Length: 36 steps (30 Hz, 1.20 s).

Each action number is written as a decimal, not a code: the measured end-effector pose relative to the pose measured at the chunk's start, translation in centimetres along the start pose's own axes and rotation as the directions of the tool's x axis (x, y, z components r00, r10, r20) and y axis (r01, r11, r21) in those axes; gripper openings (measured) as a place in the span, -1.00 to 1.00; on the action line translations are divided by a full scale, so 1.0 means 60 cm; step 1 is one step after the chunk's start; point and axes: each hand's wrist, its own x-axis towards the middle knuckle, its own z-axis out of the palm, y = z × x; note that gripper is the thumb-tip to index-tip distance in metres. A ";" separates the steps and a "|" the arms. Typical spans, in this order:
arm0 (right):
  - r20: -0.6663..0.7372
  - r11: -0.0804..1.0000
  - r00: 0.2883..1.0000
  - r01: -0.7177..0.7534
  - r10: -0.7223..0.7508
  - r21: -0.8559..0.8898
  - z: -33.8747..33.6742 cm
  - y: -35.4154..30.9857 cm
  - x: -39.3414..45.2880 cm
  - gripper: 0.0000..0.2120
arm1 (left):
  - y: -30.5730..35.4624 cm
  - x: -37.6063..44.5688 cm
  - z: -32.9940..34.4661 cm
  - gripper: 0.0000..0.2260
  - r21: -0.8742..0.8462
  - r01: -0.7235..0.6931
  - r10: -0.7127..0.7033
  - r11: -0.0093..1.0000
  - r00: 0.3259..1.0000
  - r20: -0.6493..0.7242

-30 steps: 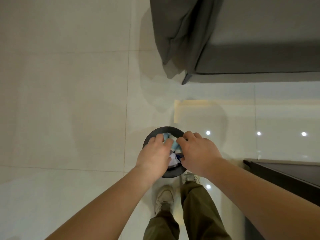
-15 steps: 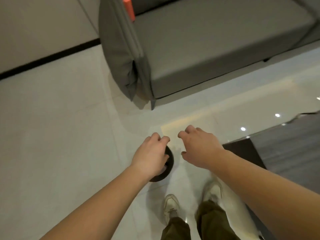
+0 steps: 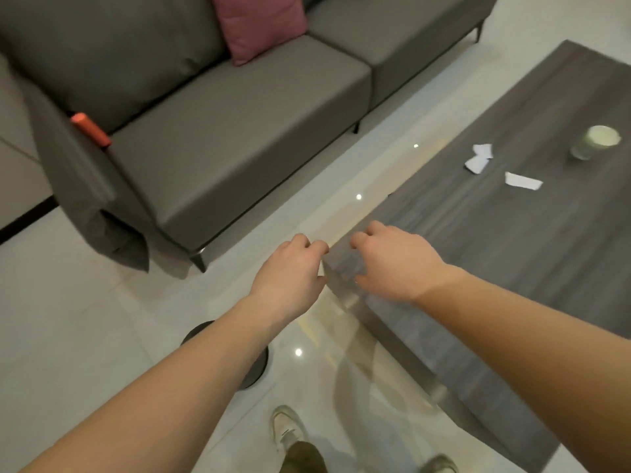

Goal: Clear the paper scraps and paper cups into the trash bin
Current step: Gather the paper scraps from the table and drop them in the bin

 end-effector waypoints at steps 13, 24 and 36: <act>-0.082 0.971 0.967 -0.238 0.240 0.036 -0.122 0.311 -0.239 -0.62 | 0.392 0.092 -0.045 -0.65 0.157 -0.233 0.225 0.960 0.972 0.063; -0.147 0.887 0.874 -0.454 0.463 0.089 -0.148 0.457 -0.333 -0.65 | 0.568 0.177 -0.053 -0.67 0.198 -0.429 0.412 0.881 0.903 0.126; -0.126 0.919 0.912 -0.380 0.391 0.100 -0.127 0.656 -0.389 -0.70 | 0.750 0.204 0.006 -0.67 0.192 -0.326 0.303 0.926 0.943 0.141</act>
